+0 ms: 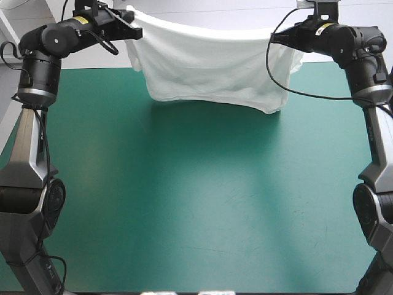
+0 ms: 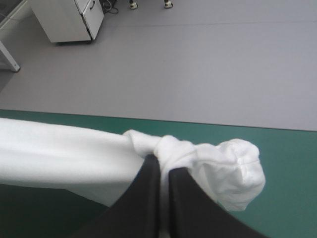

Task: Fold the cloth

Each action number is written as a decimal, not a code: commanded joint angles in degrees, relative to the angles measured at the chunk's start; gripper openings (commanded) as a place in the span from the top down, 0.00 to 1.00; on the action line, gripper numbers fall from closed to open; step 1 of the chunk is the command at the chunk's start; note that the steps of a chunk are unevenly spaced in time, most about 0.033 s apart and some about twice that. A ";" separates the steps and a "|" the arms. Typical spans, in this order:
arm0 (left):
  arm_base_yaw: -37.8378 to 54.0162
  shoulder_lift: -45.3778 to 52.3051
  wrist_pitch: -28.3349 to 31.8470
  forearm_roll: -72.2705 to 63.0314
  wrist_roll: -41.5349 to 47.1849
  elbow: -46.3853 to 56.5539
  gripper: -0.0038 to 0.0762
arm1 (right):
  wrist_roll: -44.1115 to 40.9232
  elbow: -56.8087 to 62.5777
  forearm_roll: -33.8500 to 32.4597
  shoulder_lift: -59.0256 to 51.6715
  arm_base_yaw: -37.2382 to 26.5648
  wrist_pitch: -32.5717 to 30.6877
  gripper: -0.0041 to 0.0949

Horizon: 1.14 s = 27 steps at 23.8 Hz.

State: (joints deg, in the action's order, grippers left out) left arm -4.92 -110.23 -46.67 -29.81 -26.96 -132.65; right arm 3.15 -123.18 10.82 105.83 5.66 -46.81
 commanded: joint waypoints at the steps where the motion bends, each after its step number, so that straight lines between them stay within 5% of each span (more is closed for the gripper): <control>1: 0.08 4.01 -0.55 -2.71 -0.28 1.45 0.96 | 0.09 0.26 0.81 -2.82 -0.54 0.99 0.97; 9: 0.08 11.39 -5.16 -1.72 -0.28 17.07 0.96 | 2.58 11.74 6.25 -6.90 -0.43 -4.10 0.97; 27: -4.21 35.63 -12.35 -0.02 0.19 66.34 0.96 | 4.49 62.24 7.49 -31.63 2.98 -7.44 0.97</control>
State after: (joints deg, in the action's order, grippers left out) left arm -7.45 -77.78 -59.99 -28.68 -27.08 -68.72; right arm 6.87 -62.88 17.29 77.57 8.61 -55.31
